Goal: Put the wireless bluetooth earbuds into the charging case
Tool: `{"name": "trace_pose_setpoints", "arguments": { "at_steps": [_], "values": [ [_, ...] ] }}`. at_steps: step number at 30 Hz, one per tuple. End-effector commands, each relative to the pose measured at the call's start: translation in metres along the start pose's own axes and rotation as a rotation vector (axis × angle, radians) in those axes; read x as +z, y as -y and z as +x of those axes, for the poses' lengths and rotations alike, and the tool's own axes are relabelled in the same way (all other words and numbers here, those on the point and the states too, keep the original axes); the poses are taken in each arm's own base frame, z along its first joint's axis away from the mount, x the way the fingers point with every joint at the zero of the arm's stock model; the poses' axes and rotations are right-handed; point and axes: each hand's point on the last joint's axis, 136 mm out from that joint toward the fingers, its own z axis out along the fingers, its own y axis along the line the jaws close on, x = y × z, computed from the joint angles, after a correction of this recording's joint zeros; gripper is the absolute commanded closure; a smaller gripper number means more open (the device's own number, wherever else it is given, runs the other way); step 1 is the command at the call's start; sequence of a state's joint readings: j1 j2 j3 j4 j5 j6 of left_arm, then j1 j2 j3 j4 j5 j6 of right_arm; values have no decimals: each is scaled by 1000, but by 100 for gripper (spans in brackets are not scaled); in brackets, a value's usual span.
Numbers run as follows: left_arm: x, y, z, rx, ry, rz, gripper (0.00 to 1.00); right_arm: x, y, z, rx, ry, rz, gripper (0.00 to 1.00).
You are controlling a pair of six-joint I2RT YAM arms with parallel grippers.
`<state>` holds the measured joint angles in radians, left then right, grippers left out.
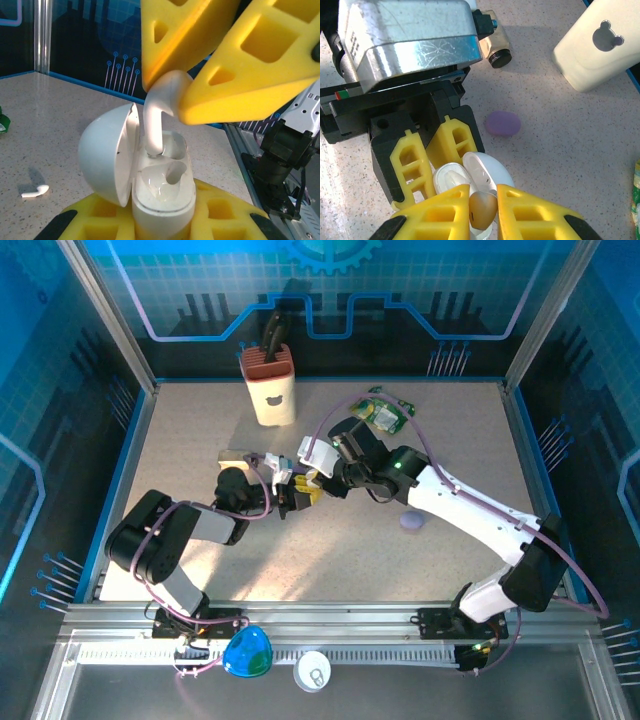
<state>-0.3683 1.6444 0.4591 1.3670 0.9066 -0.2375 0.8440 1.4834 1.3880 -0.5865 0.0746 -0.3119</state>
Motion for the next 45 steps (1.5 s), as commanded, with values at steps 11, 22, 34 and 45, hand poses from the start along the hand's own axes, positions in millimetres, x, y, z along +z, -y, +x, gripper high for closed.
{"name": "trace_pose_setpoints", "arguments": {
  "at_steps": [11,22,34,45],
  "values": [
    [1,-1,-12,39,23,21,88,-11,-14,-6,-11,11,-78,82],
    [0,0,-13,40,23,22,89,-3,-7,7,-36,-63,-41,81],
    [0,0,-11,39,21,23,88,3,-7,3,-38,-61,-50,81],
    [-3,-10,-4,193,21,-51,89,-18,-3,-7,-12,10,-51,82]
  ]
}}
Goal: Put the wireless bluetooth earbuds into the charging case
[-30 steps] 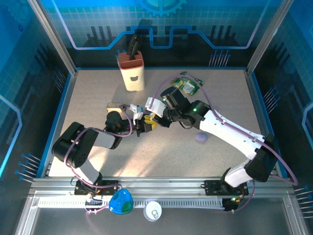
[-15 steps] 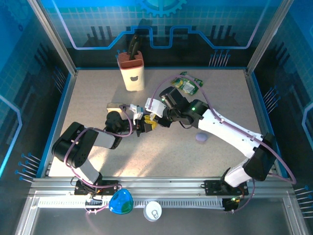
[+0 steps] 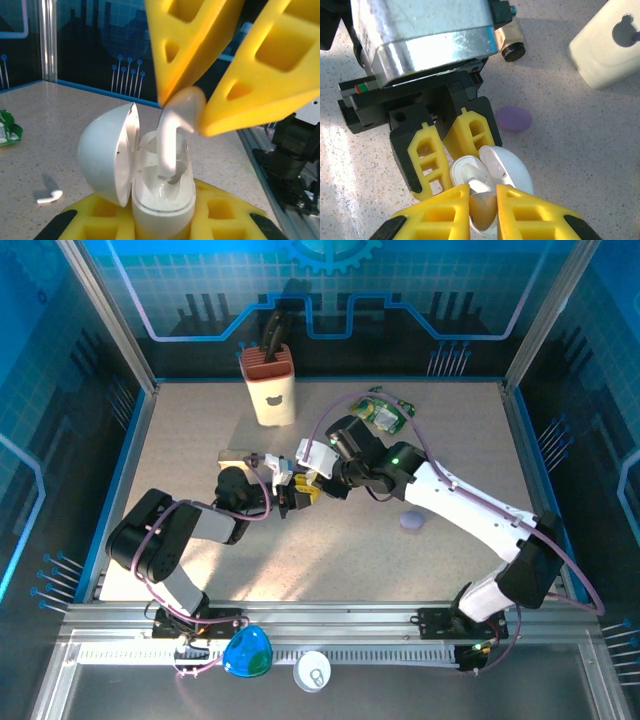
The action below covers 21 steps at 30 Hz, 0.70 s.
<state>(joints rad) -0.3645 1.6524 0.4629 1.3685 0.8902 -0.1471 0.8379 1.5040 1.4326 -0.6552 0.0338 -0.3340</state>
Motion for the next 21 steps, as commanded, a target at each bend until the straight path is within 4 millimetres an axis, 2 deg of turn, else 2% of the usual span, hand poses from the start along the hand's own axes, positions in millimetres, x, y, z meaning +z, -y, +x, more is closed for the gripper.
{"name": "trace_pose_setpoints", "arguments": {
  "at_steps": [1,14,21],
  "values": [
    [-3,-6,-2,117,14,-31,89,-16,2,-7,0,29,2,82],
    [-5,-8,14,192,-13,-41,89,-12,7,-2,-100,-41,26,82],
    [-5,-6,16,205,-19,-38,90,-3,-3,-5,-160,-73,-28,82]
  ]
}}
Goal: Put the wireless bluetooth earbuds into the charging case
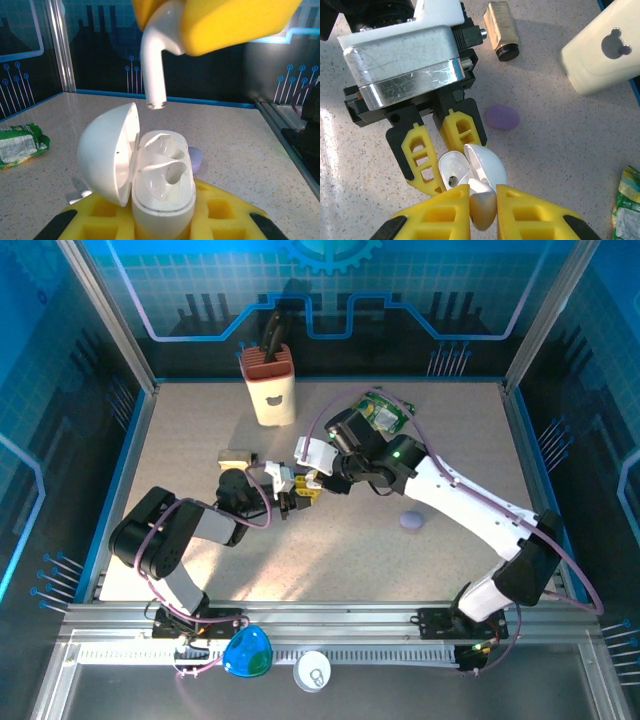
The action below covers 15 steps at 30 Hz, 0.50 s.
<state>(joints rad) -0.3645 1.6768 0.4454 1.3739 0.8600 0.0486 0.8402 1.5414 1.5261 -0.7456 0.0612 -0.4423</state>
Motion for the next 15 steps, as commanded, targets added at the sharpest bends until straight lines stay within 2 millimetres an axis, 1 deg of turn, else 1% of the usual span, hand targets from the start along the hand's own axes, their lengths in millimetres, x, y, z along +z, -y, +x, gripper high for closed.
{"name": "trace_pose_setpoints", "arguments": {
  "at_steps": [1,7,15],
  "values": [
    [-3,0,5,44,-2,-5,90,3,-10,-1,-61,-36,-41,82],
    [-4,1,8,49,-7,-2,90,13,-17,4,-91,-94,-77,82],
    [-4,1,7,50,-7,-4,90,19,-21,7,-122,-141,-102,82]
  ]
}}
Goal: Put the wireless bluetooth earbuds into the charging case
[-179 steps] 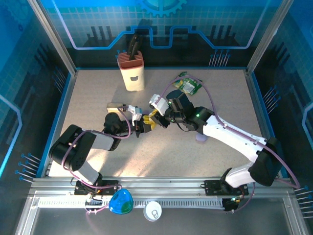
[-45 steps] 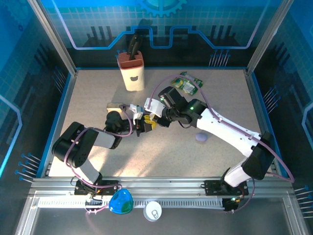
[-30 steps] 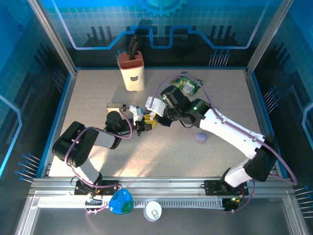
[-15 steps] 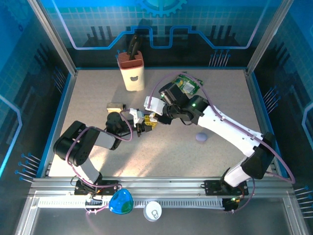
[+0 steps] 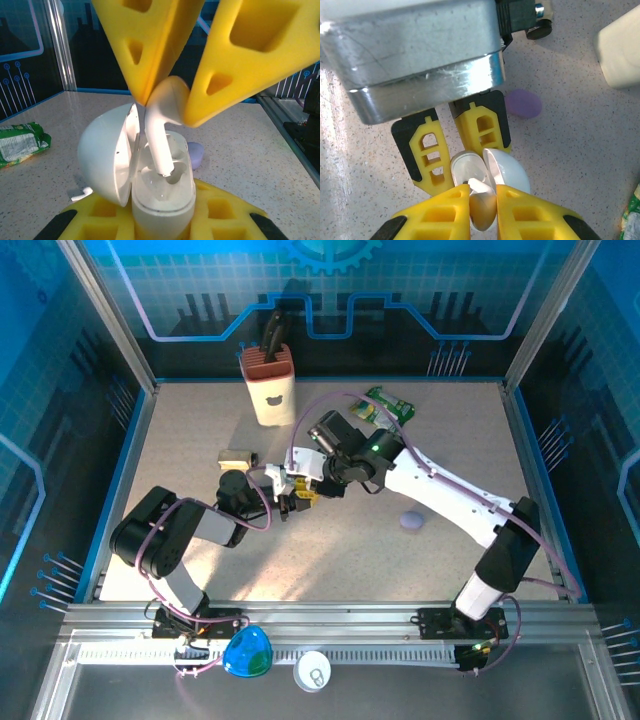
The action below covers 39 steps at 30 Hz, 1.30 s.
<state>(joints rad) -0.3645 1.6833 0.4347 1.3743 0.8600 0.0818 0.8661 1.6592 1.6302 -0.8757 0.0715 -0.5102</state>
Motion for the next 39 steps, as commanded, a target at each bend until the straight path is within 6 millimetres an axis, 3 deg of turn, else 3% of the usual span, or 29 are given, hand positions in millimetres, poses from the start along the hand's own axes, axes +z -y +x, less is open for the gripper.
{"name": "trace_pose_setpoints", "arguments": {
  "at_steps": [1,14,39],
  "values": [
    [-3,0,3,29,2,-3,90,-3,-7,-2,-43,-23,-23,82],
    [-3,0,2,23,2,-1,89,-6,-9,0,-75,-61,-36,83],
    [-3,1,1,20,5,4,90,11,-25,7,-93,-118,-121,82]
  ]
}}
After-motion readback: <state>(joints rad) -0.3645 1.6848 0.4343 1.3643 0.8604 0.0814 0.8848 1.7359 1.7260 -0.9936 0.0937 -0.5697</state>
